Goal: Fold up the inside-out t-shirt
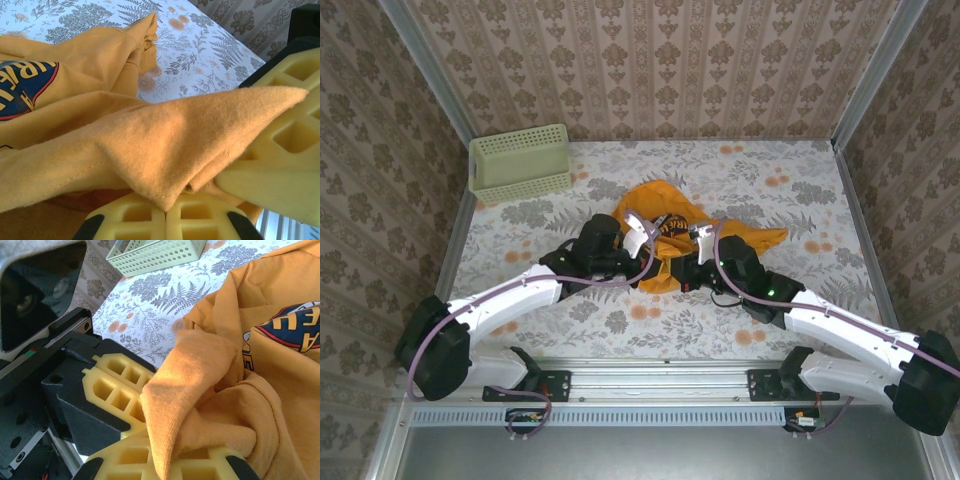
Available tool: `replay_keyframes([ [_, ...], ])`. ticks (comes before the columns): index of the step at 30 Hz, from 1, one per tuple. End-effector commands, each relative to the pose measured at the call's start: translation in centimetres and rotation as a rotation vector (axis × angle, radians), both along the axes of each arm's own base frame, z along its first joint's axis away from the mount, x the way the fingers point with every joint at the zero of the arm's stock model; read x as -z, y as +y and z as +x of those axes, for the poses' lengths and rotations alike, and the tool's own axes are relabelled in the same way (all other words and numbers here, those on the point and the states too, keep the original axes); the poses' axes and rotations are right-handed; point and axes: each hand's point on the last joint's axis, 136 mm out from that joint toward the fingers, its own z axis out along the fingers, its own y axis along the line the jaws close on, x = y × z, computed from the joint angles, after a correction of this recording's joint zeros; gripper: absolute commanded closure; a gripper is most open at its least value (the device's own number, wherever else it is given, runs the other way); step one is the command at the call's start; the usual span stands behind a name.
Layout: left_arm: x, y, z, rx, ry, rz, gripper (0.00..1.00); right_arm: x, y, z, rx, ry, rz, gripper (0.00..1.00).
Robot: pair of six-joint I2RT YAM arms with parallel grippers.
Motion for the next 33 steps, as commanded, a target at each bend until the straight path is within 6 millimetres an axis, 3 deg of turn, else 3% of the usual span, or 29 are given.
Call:
replay_keyframes([
  [1, -1.2, -0.4, -0.1, 0.012, -0.018, -0.016, 1.0, -2.4, -0.6, 1.2, 0.066, -0.042, 0.04, 1.0],
  [5, -2.1, 0.0, 0.1, -0.014, -0.041, -0.029, 1.0, -2.1, -1.0, 1.7, 0.097, -0.019, 0.03, 1.0],
  [8, -2.9, 0.6, 0.6, -0.059, -0.061, -0.038, 1.0, -2.2, -1.4, 2.1, 0.118, -0.006, 0.031, 0.89],
  [13, -4.9, 2.4, 1.9, -0.153, -0.072, -0.086, 1.0, -1.4, -2.5, 2.2, 0.123, 0.004, -0.04, 0.6],
  [17, -6.2, 4.1, 2.8, -0.207, -0.075, -0.127, 1.0, 0.0, -4.1, 2.0, 0.129, 0.031, -0.099, 0.46],
  [25, -7.6, 8.8, 5.1, -0.401, -0.078, -0.168, 1.0, 4.2, -10.5, 3.4, 0.31, 0.118, -0.224, 0.27],
  [30, -7.1, 13.3, 7.4, -0.616, -0.036, -0.139, 1.0, 9.1, -15.7, 5.0, 0.486, 0.288, -0.467, 0.26],
  [33, -6.4, 14.9, 8.0, -0.683, -0.01, -0.114, 1.0, 11.2, -16.6, 5.8, 0.508, 0.344, -0.587, 0.26],
])
